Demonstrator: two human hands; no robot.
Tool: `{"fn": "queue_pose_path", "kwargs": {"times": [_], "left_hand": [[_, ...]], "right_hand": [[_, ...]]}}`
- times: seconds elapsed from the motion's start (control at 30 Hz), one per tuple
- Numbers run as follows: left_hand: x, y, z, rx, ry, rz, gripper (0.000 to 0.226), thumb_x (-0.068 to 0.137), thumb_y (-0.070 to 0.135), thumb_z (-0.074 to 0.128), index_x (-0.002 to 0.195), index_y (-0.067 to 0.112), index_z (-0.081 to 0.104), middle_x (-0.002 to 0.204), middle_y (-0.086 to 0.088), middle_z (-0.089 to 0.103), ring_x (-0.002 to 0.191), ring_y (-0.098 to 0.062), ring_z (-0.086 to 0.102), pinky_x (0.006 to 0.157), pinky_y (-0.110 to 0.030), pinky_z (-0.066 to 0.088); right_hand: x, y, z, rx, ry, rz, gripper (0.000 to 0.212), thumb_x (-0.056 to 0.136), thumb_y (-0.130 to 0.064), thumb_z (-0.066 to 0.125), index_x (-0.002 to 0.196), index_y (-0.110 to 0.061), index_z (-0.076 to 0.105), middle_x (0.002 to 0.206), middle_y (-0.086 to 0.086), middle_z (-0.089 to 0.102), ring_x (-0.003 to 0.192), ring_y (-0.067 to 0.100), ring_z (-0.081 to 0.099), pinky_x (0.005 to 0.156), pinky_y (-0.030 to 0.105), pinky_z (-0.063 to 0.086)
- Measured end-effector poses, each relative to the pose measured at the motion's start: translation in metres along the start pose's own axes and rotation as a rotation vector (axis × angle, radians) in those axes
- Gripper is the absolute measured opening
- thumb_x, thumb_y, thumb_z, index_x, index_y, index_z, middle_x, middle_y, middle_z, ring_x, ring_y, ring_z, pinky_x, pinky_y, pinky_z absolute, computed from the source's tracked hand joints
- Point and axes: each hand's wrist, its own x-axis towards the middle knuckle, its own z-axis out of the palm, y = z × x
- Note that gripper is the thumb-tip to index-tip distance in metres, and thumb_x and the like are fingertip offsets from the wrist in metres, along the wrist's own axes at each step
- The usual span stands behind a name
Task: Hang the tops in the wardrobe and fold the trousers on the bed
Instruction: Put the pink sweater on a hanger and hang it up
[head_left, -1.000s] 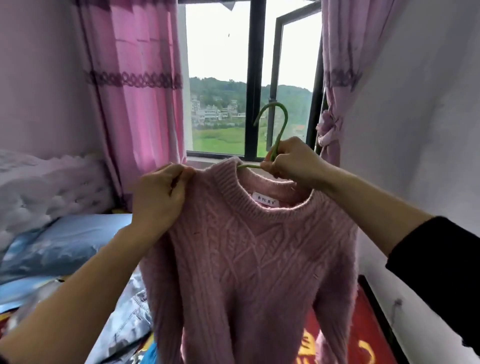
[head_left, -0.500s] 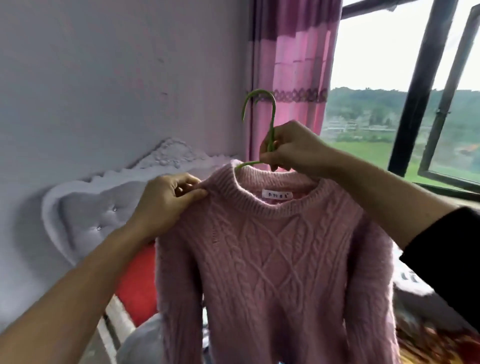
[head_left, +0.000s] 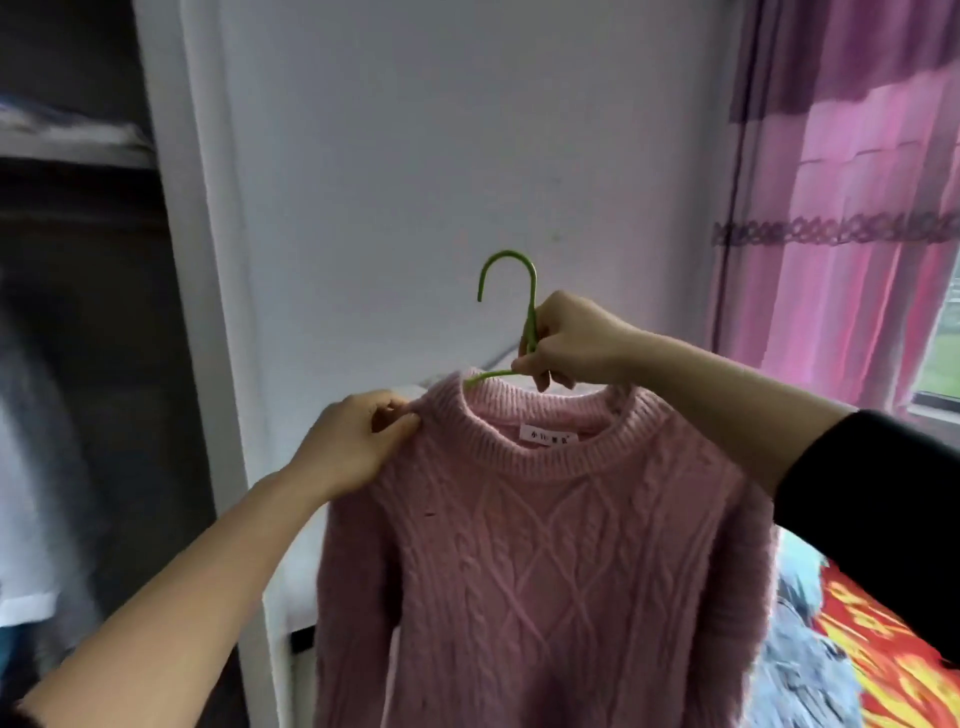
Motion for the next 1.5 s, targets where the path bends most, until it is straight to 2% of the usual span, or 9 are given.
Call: {"fn": "queue_pose_path", "kwargs": {"times": [0.13,0.33,0.5,0.7,0.87,1.0,1.27,1.37,1.5], "left_hand": [[0.003,-0.060,-0.033,0.112,-0.027,-0.134,0.025,0.097,0.034,0.045,0.119,0.029,0.058,0.112,0.007,0.063,0.104,-0.018,0.057,0.083,-0.029,0.041],[0.010,-0.149,-0.081,0.120,0.039,-0.265,0.027,0.098,0.030,0.043,0.123,0.029,0.053,0.120,0.005,0.061,0.110,-0.018,0.057,0.092,-0.034,0.045],[0.022,-0.220,-0.128,0.275,0.090,-0.367,0.046,0.097,0.031,0.044,0.142,0.022,0.039,0.142,-0.003,0.048,0.129,-0.022,0.046,0.103,-0.031,0.037],[0.063,-0.298,-0.189,0.390,0.110,-0.439,0.050,0.095,0.025,0.046,0.143,0.012,0.038,0.145,-0.011,0.044,0.133,-0.025,0.041,0.105,-0.030,0.034],[0.095,-0.368,-0.239,0.470,0.172,-0.484,0.052,0.096,0.028,0.045,0.144,0.011,0.035,0.148,-0.010,0.039,0.136,-0.023,0.036,0.110,-0.035,0.031],[0.114,-0.413,-0.278,0.531,0.190,-0.497,0.053,0.095,0.031,0.046,0.144,0.016,0.035,0.151,-0.007,0.034,0.139,-0.021,0.031,0.110,-0.036,0.031],[0.175,-0.511,-0.348,0.667,0.247,-0.423,0.053,0.095,0.031,0.050,0.144,0.019,0.035,0.151,-0.004,0.030,0.138,-0.023,0.027,0.108,-0.035,0.031],[0.210,-0.546,-0.373,0.677,0.252,-0.372,0.056,0.092,0.029,0.053,0.145,0.020,0.034,0.154,-0.006,0.024,0.140,-0.025,0.023,0.110,-0.037,0.029],[0.260,-0.580,-0.405,0.689,0.239,-0.285,0.064,0.089,0.029,0.058,0.146,0.021,0.030,0.157,-0.009,0.015,0.144,-0.027,0.013,0.114,-0.037,0.021]], "right_hand": [[0.052,-0.049,0.052,-0.018,-0.089,-0.063,0.026,0.086,-0.010,0.067,0.063,0.003,0.065,0.048,0.003,0.062,0.040,0.013,0.053,0.044,0.021,0.045],[0.131,-0.113,0.123,-0.058,-0.222,-0.161,0.030,0.088,-0.015,0.066,0.070,0.009,0.069,0.040,-0.002,0.059,0.037,0.014,0.055,0.054,0.029,0.053],[0.200,-0.163,0.186,-0.057,-0.267,-0.222,0.027,0.088,-0.007,0.062,0.069,0.010,0.067,0.041,0.000,0.060,0.036,0.015,0.059,0.049,0.024,0.054],[0.291,-0.229,0.250,0.016,-0.145,-0.295,0.021,0.080,0.003,0.054,0.061,0.000,0.059,0.049,0.007,0.060,0.032,0.009,0.055,0.061,0.033,0.058],[0.362,-0.284,0.291,0.099,-0.085,-0.363,0.020,0.085,-0.001,0.055,0.070,-0.009,0.044,0.069,0.007,0.053,0.063,0.020,0.058,0.056,0.031,0.050],[0.414,-0.314,0.328,0.109,-0.058,-0.340,0.025,0.088,-0.005,0.053,0.069,-0.013,0.040,0.070,0.005,0.050,0.066,0.020,0.057,0.049,0.025,0.042],[0.523,-0.352,0.396,0.148,0.005,-0.206,0.018,0.089,-0.009,0.055,0.074,-0.010,0.046,0.071,0.004,0.050,0.059,0.014,0.050,0.043,0.023,0.033],[0.558,-0.369,0.415,0.179,0.052,-0.153,0.006,0.089,-0.012,0.056,0.089,-0.007,0.052,0.078,0.007,0.056,0.071,0.022,0.060,0.053,0.027,0.042],[0.607,-0.397,0.429,0.176,0.129,-0.089,0.005,0.087,-0.012,0.057,0.085,-0.008,0.056,0.091,0.013,0.062,0.084,0.028,0.064,0.061,0.028,0.044]]}}
